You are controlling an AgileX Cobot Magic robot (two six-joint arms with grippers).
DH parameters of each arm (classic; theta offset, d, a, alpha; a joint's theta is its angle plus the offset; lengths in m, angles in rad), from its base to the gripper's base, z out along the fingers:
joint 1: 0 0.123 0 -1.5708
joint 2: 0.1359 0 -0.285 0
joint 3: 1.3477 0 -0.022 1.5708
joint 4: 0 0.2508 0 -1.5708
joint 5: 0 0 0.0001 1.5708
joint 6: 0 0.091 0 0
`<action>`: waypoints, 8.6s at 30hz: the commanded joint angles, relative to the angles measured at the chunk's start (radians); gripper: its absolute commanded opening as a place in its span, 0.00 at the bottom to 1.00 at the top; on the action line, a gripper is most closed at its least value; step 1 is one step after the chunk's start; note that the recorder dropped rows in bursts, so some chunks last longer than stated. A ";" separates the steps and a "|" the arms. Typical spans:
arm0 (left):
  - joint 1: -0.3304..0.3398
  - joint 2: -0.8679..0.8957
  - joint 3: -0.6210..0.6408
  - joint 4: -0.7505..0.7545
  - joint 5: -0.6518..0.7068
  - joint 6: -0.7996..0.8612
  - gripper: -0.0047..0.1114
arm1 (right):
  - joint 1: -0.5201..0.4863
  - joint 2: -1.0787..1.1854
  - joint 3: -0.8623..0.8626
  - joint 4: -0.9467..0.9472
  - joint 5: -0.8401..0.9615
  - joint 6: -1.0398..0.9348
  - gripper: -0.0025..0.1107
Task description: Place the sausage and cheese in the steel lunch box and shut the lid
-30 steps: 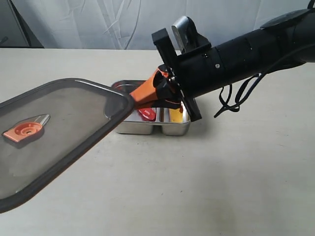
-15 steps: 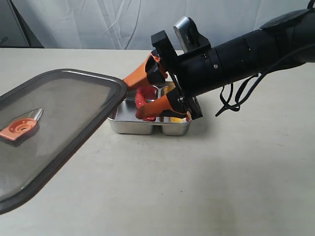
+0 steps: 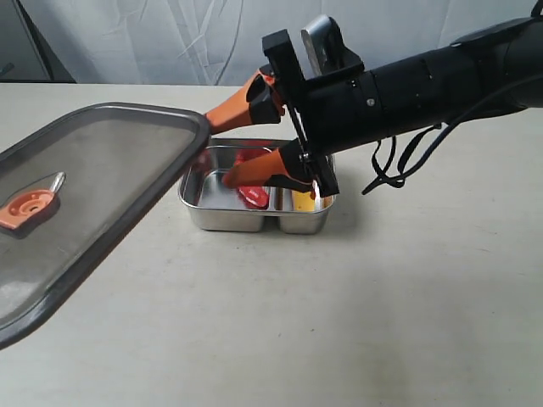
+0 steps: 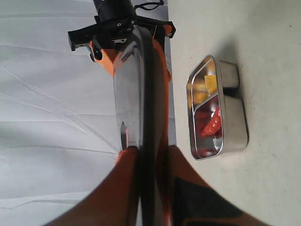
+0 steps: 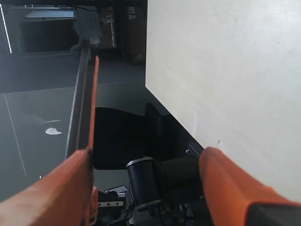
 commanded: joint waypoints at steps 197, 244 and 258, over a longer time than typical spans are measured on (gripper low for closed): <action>-0.006 0.292 0.071 0.537 -0.543 -1.243 0.50 | 0.080 -0.085 0.361 -1.741 -2.146 1.943 0.01; -0.006 0.292 0.071 0.537 -0.543 -1.243 0.50 | 0.047 0.212 0.363 -1.717 -1.900 1.747 0.01; -0.006 0.292 0.071 0.539 -0.543 -1.243 0.50 | 0.047 0.212 0.363 -1.754 -1.781 1.625 0.01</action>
